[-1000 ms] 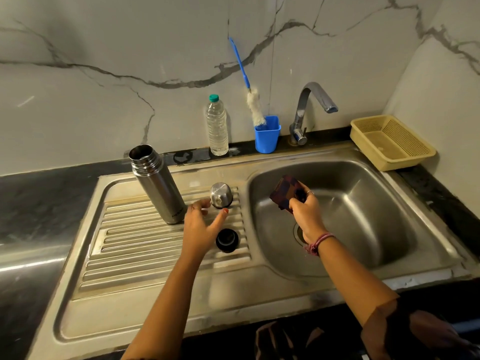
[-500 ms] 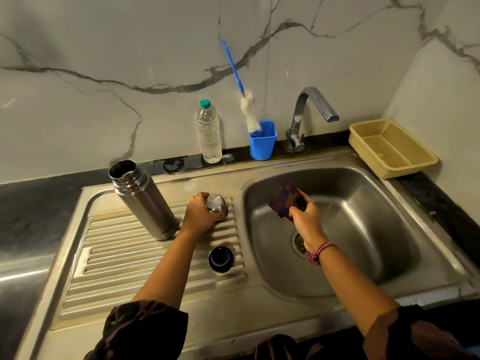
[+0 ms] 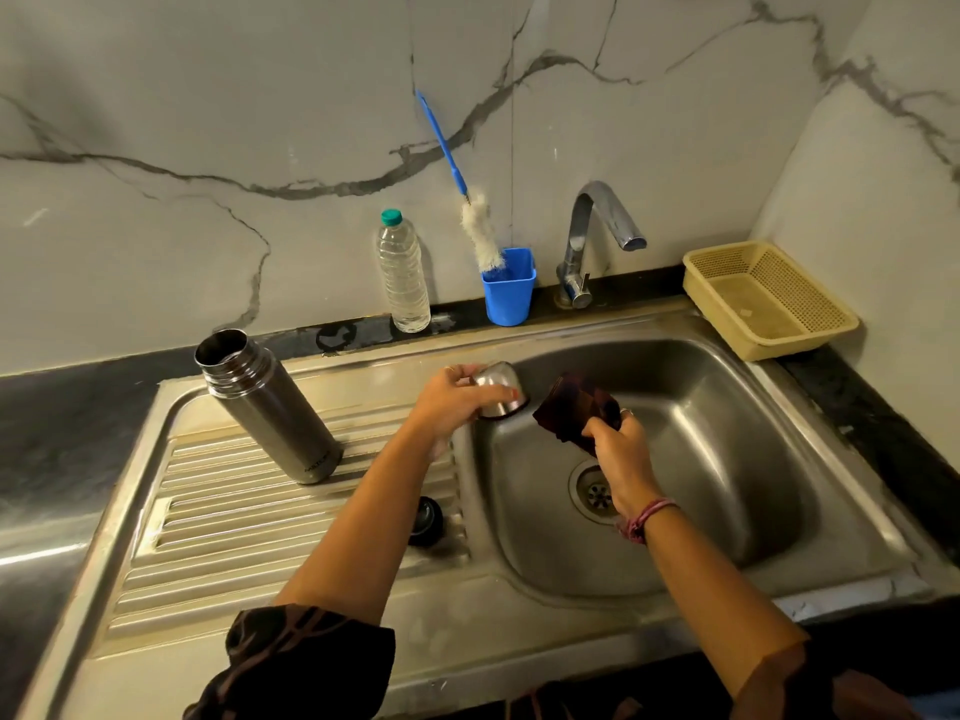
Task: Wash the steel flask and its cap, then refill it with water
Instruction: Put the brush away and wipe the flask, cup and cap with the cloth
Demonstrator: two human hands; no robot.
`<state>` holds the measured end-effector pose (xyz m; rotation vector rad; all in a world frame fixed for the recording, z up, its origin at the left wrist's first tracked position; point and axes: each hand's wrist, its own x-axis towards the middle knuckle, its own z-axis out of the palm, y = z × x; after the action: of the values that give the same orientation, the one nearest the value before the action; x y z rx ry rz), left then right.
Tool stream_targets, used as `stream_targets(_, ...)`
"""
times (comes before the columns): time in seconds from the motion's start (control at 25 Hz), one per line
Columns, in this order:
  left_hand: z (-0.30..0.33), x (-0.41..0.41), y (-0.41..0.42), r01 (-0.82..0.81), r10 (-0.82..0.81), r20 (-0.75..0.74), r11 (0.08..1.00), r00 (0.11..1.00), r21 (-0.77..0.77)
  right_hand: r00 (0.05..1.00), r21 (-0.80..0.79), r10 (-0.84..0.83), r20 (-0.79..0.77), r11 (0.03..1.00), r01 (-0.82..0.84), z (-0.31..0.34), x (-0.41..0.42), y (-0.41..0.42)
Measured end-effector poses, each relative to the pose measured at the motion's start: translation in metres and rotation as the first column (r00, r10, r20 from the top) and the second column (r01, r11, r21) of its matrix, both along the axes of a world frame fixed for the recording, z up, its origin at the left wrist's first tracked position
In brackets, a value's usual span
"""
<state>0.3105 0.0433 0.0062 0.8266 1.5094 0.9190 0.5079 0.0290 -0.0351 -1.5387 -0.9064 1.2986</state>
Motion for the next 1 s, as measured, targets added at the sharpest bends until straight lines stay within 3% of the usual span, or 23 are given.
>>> stream_targets(0.08,0.011,0.025,-0.005,-0.054,0.091,0.293,0.99,0.952,-0.13,1.0,0.015,-0.001,-0.022,1.0,0.001,0.009,0.012,-0.003)
stream_targets(0.2,0.008,0.058,-0.011,-0.083,0.188,0.456,0.967,0.87,-0.24,1.0,0.077,-0.006,-0.018,0.997,0.008,0.022,0.031,-0.005)
stream_targets(0.36,0.003,0.094,-0.025,-0.135,0.256,0.528,0.957,0.81,-0.257,0.997,0.186,0.081,0.001,0.979,-0.08,0.043,0.053,-0.003)
stream_targets(0.48,0.008,0.113,-0.032,-0.18,0.283,0.614,0.958,0.737,-0.225,0.961,0.261,0.262,0.087,0.925,-0.276,0.054,0.065,-0.002)
stream_targets(0.6,0.012,0.126,-0.032,-0.248,0.316,0.619,0.949,0.72,-0.196,0.839,0.328,0.406,0.363,0.787,-0.523,0.055,0.069,-0.004)
stream_targets(0.68,0.015,0.13,-0.034,-0.277,0.331,0.628,0.943,0.705,-0.187,0.715,0.371,0.361,0.599,0.666,-0.647,0.05,0.069,-0.002)
stream_targets(0.72,0.016,0.132,-0.035,-0.283,0.335,0.638,0.941,0.694,-0.186,0.688,0.386,0.333,0.644,0.635,-0.669,0.048,0.069,-0.001)
stream_targets(0.92,0.019,0.132,-0.04,-0.268,0.297,0.677,0.952,0.673,-0.151,0.819,0.363,0.373,0.436,0.759,-0.54,0.055,0.072,0.004)
stream_targets(1.0,0.02,0.133,-0.039,-0.279,0.286,0.694,0.952,0.661,-0.127,0.803,0.386,0.306,0.511,0.753,-0.532,0.056,0.072,0.002)
